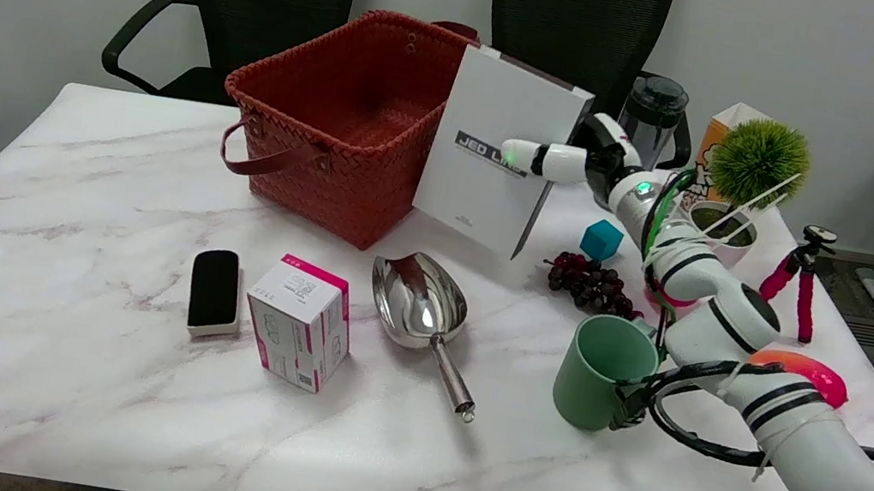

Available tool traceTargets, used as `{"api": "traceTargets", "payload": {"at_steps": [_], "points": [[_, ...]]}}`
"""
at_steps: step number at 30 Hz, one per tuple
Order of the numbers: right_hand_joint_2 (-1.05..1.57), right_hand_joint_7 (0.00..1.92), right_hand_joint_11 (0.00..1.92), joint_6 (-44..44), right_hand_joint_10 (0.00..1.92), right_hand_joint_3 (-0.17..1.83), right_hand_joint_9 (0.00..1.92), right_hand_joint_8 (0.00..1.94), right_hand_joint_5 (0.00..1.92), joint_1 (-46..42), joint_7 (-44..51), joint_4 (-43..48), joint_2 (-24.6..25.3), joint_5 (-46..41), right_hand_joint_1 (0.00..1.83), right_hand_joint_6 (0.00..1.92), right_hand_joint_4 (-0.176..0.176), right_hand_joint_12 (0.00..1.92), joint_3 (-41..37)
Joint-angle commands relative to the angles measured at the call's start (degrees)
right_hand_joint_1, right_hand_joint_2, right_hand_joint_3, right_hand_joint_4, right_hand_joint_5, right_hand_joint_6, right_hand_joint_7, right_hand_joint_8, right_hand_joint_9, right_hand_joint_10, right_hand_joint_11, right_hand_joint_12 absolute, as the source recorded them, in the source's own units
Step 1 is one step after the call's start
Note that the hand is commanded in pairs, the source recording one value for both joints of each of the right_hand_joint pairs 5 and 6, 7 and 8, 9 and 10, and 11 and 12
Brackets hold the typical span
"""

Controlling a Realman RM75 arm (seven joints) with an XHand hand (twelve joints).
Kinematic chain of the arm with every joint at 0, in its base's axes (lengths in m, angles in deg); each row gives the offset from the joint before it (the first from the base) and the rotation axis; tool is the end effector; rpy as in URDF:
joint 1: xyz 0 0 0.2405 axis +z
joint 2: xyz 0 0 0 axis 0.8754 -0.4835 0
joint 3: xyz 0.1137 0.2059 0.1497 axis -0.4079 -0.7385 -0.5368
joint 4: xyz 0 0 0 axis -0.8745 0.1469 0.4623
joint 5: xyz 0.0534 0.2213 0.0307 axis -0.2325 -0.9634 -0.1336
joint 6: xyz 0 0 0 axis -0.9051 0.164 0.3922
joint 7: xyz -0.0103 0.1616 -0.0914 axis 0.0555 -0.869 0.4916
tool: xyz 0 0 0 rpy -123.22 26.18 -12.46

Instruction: Place the white book into the brown storage basket.

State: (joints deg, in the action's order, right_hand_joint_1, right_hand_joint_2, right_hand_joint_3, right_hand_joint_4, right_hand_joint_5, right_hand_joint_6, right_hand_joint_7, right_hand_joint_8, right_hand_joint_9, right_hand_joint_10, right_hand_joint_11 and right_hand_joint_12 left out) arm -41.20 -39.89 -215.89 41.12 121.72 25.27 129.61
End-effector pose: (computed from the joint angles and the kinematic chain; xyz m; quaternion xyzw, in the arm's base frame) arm -0.2335 -0.5056 0.3871 0.5476 -0.4094 0.4360 0.5852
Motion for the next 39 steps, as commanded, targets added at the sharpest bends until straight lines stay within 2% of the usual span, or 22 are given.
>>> {"api": "traceTargets", "payload": {"at_steps": [1,9,20,23,27,30,33,39], "points": [[1.15,1.51,1.17,0.07,1.48,0.55,1.48,1.51,1.18,-3.75,0.47,8.83,-0.35,0.45,1.28,1.18,0.000,1.17,-5.90],[1.21,1.56,1.21,-0.63,1.52,0.55,1.52,1.56,1.24,-1.89,1.10,12.87,-1.05,3.25,1.28,1.24,0.000,1.21,-7.84],[1.14,1.54,1.19,-1.20,1.51,0.61,1.51,1.54,1.24,10.36,3.75,9.45,-4.65,-1.06,1.31,1.24,0.000,1.19,-6.13],[1.13,1.54,1.19,-2.45,1.51,0.62,1.51,1.54,1.24,14.93,3.75,7.34,-6.02,-1.30,1.31,1.24,0.000,1.19,-3.21],[1.13,1.54,1.19,-4.36,1.50,0.63,1.50,1.54,1.24,23.89,3.60,3.30,-7.53,-2.33,1.32,1.24,0.000,1.19,4.50],[1.11,1.53,1.19,-4.64,1.49,0.64,1.49,1.53,1.24,30.54,3.52,-0.33,-7.34,-8.64,1.32,1.24,0.000,1.19,10.54],[1.09,1.53,1.18,-3.85,1.49,0.65,1.49,1.53,1.24,35.90,3.75,-5.25,-5.51,-13.34,1.32,1.24,0.000,1.18,16.69],[1.09,1.53,1.18,-3.68,1.49,0.66,1.49,1.53,1.24,42.53,3.75,-10.61,-0.49,-13.53,1.32,1.24,0.000,1.18,24.43]]}}
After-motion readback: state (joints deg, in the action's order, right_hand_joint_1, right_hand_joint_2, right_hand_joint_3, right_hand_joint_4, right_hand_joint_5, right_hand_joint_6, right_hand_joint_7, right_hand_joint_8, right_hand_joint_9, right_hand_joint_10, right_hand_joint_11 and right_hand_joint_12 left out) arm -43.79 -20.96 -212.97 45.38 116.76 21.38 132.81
